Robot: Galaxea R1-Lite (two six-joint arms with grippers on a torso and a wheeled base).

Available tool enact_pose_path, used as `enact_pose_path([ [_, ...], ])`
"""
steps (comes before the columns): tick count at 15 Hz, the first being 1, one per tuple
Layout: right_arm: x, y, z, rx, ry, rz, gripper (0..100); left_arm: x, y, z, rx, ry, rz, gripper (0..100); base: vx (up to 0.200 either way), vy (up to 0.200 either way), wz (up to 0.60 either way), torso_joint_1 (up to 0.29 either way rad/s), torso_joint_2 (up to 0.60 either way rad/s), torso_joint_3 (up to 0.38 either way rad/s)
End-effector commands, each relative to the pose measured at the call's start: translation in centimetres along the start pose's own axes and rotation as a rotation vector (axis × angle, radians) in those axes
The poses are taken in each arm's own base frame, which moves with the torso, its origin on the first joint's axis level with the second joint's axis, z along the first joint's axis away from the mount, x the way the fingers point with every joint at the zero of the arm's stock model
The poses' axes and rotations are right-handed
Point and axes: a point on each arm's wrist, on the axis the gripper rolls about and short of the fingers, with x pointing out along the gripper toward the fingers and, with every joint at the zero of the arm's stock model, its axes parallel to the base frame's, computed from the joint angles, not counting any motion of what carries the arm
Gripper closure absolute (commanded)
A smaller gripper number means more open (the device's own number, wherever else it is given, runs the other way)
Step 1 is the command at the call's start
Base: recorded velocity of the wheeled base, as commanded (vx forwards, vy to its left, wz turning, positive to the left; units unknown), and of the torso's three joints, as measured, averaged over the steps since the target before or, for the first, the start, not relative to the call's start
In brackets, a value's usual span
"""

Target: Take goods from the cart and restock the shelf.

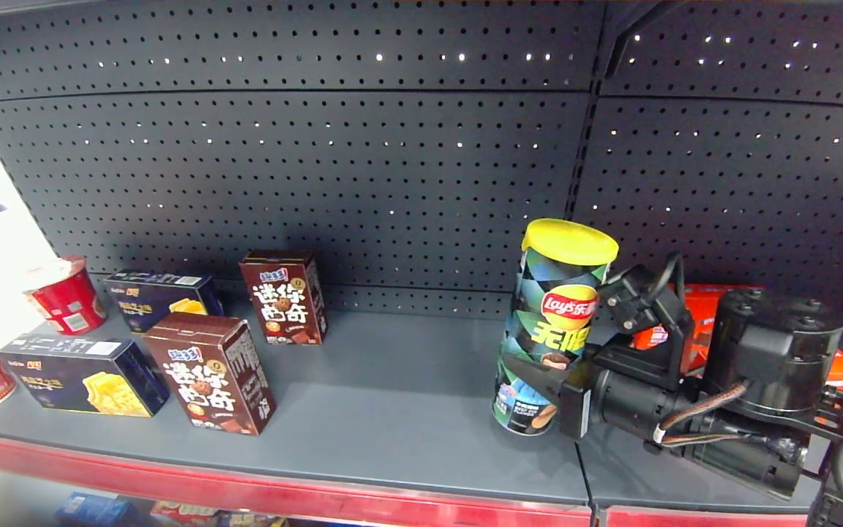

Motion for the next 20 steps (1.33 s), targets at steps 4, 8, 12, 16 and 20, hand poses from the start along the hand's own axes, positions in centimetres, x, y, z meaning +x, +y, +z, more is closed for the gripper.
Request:
enact_pose_path([
  [4,-0.8,-0.1,-2.7,0.001,0.053,-0.004,100,0.0,0.0,0.0,-0.001,-0.001,0.000,100,0.000,0.000,0.00,0.000,0.00,0.000],
  [8,-0.5,-0.4,-3.5,0.002,0.081,-0.016,100,0.0,0.0,0.0,-0.001,-0.001,0.000,100,0.000,0.000,0.00,0.000,0.00,0.000],
  [12,-0.1,-0.7,-4.1,-0.021,0.098,-0.024,100,0.0,0.0,-0.1,-0.001,0.002,0.000,100,0.000,0.000,0.00,0.000,0.00,0.000],
  [16,0.6,-0.8,-4.6,-0.022,0.090,-0.013,100,0.1,0.0,-0.1,-0.003,0.005,0.000,100,0.000,0.000,0.00,0.000,0.00,0.000],
  [20,0.7,-0.7,-4.9,-0.022,0.094,-0.002,0,0.1,0.0,-0.2,-0.009,0.007,0.000,100,0.000,0.000,0.00,0.000,0.00,0.000],
])
